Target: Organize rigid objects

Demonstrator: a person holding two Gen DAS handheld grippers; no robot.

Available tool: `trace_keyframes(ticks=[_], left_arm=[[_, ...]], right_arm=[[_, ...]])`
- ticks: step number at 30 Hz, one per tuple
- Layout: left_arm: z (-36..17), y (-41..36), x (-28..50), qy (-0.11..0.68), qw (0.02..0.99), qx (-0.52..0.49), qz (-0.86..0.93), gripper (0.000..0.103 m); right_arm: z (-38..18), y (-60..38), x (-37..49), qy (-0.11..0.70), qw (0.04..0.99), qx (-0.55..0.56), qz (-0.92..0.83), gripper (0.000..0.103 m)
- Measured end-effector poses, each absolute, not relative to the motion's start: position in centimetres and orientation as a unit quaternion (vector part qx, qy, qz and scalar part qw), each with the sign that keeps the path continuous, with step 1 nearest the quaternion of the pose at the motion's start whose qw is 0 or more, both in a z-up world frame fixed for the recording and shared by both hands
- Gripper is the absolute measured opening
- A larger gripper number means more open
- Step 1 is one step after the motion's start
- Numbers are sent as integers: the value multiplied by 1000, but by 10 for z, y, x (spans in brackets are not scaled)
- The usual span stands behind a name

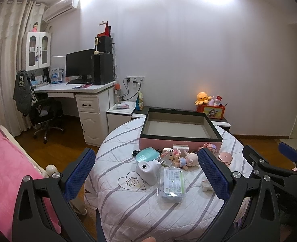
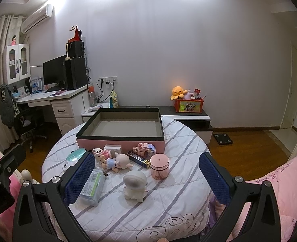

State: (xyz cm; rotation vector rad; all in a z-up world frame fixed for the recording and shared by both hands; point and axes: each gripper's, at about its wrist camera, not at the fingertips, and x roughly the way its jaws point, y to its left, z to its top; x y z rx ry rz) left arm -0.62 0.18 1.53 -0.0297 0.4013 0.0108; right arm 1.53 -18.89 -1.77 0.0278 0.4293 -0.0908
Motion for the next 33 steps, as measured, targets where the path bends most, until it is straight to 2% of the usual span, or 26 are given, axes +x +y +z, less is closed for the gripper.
trace_keyframes(ticks=[33], left_arm=[[14,6,-13,185,983,-21,-3,103]], right_arm=[[-10,-190,11,204,978,13,-45,103]])
